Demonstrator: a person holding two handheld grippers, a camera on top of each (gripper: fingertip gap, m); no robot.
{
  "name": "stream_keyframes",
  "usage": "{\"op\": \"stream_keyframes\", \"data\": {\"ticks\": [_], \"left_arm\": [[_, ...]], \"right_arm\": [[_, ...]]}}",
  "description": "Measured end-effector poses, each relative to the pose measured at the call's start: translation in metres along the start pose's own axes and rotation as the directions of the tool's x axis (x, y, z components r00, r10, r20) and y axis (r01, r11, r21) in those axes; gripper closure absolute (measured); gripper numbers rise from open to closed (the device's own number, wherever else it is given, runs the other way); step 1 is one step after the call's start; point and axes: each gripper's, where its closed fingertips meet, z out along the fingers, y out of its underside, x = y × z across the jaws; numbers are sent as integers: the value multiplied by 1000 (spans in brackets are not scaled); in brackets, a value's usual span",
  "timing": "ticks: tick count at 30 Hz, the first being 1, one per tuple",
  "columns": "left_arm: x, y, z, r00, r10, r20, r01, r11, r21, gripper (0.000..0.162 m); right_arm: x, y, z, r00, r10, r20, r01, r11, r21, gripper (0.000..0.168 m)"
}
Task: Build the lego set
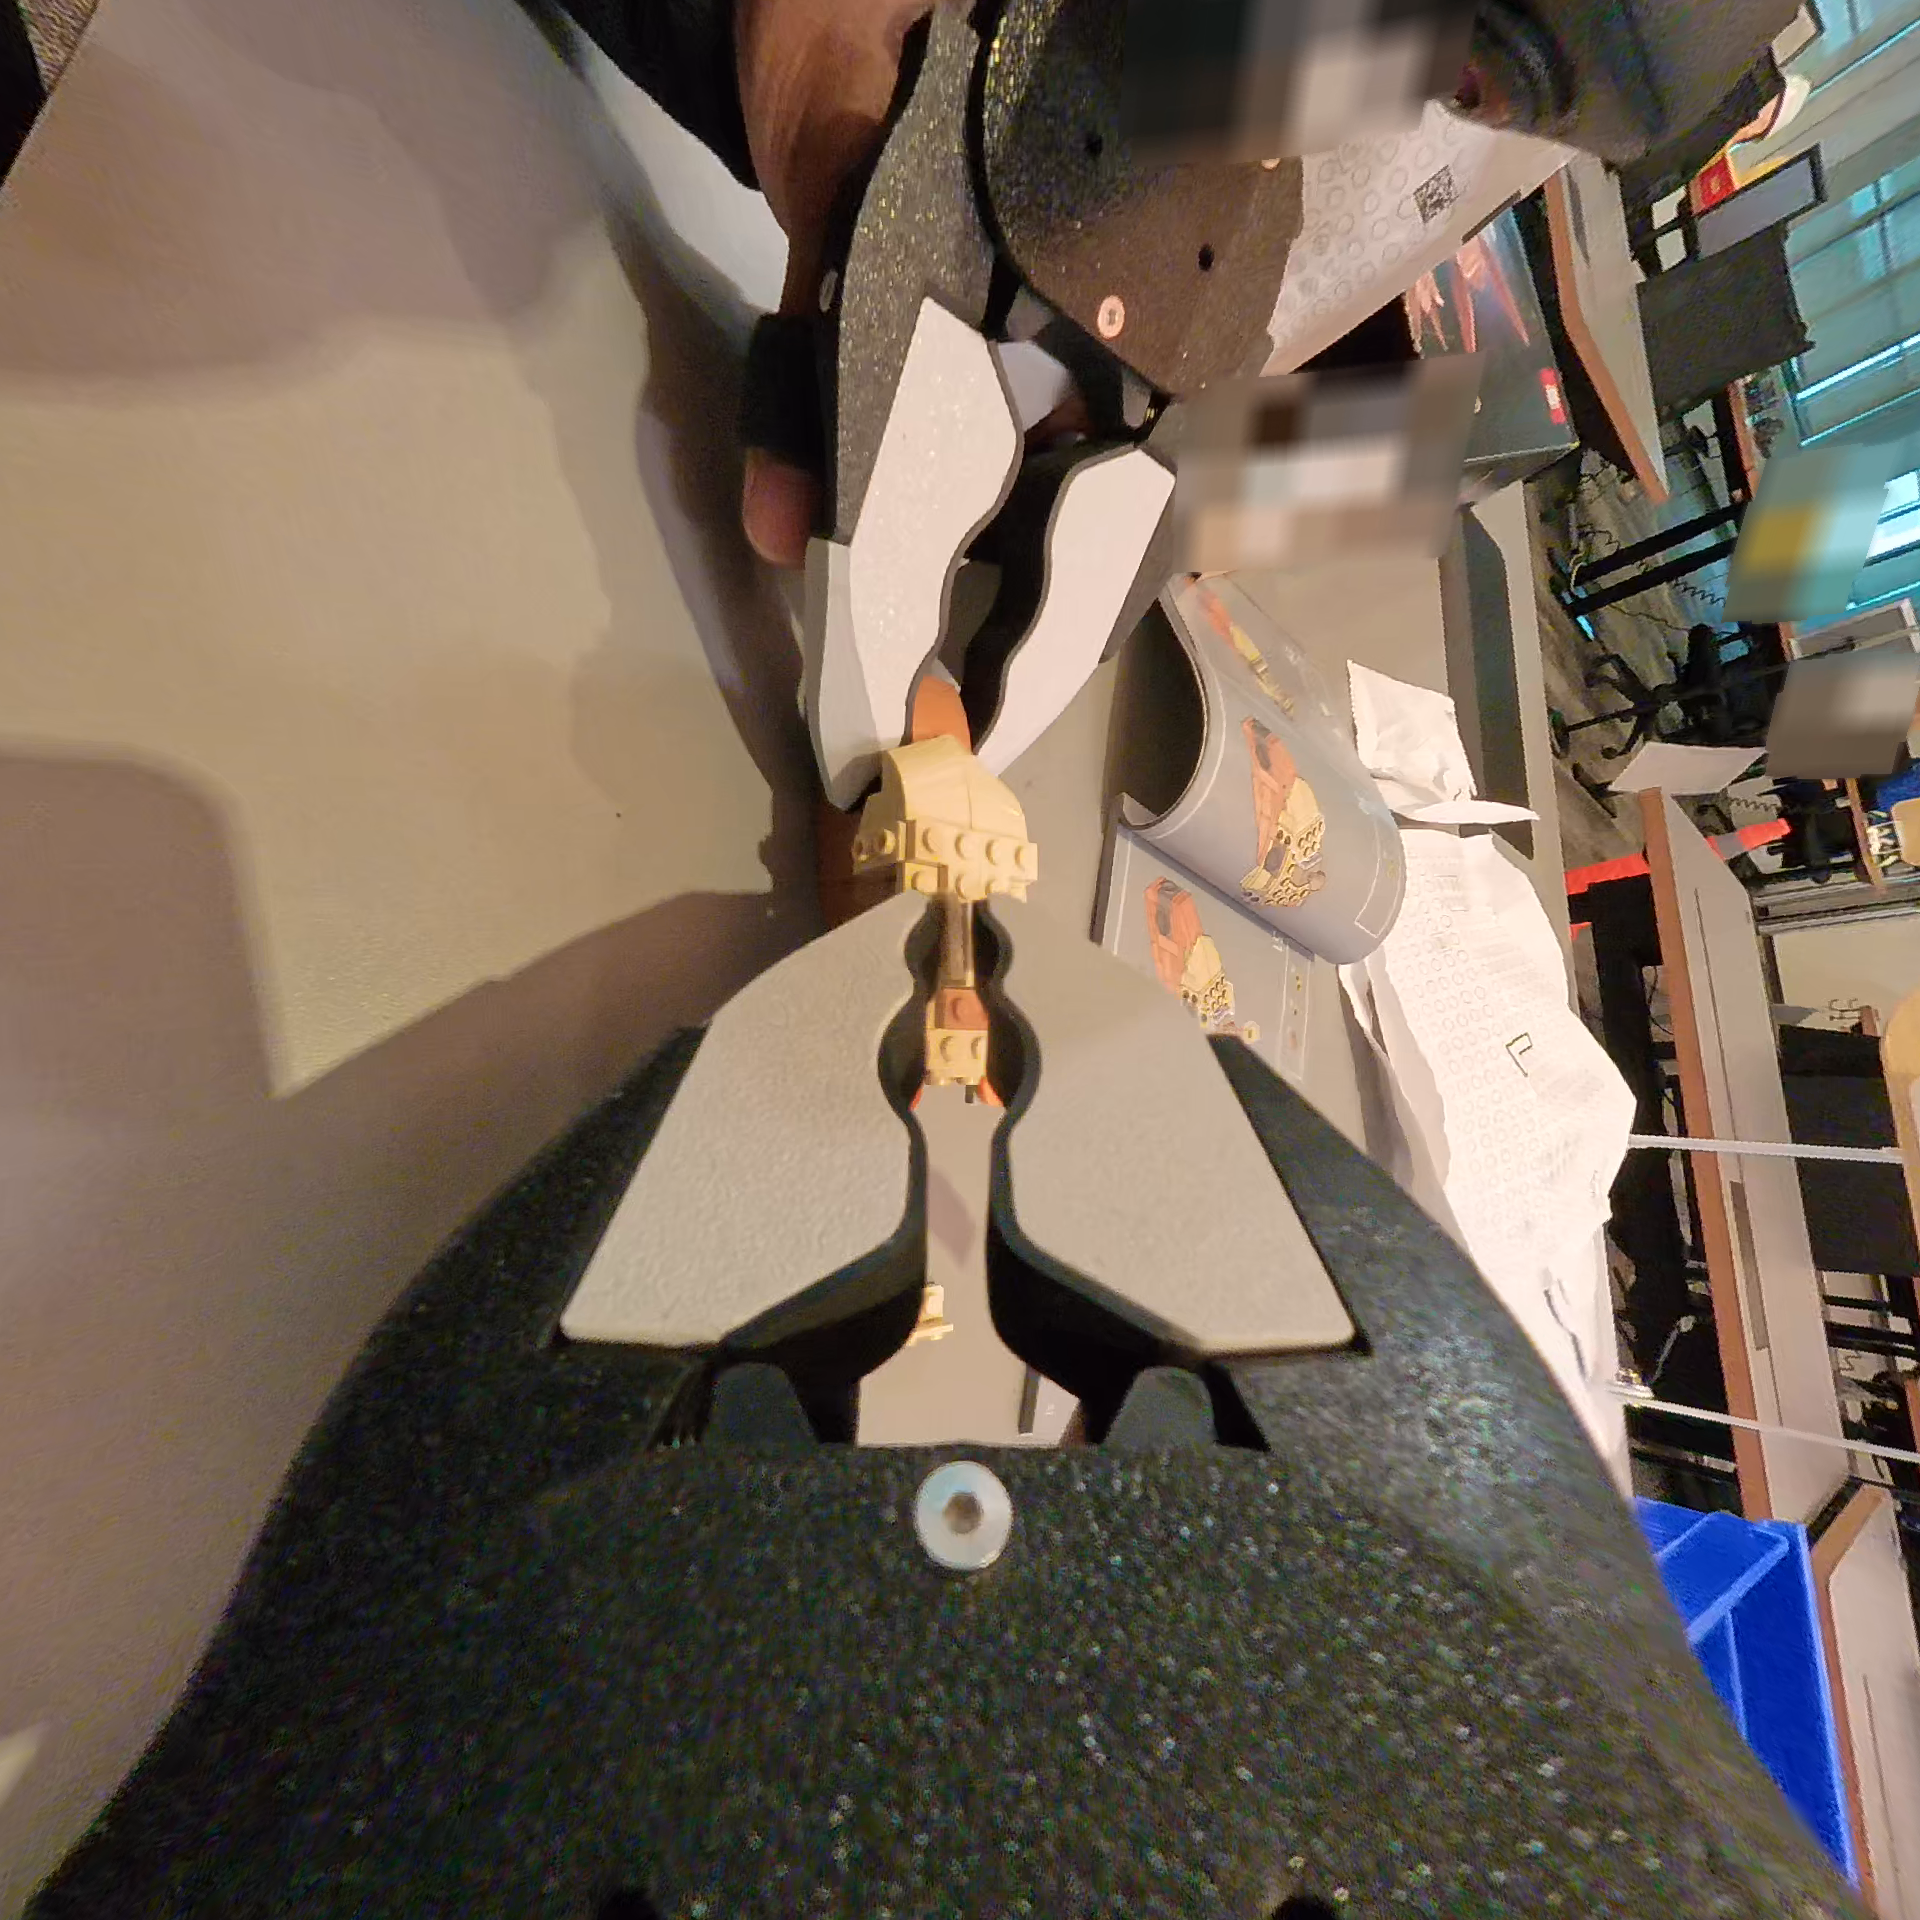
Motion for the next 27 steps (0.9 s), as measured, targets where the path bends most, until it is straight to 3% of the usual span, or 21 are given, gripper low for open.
{"op": "stream_keyframes", "data": {"ticks": [27], "left_arm": [[0,0,0,1000,1,1,-1,1000,0,144]], "right_arm": [[-1,-6,5,995,-21,-98,22,1000,9,166]]}}
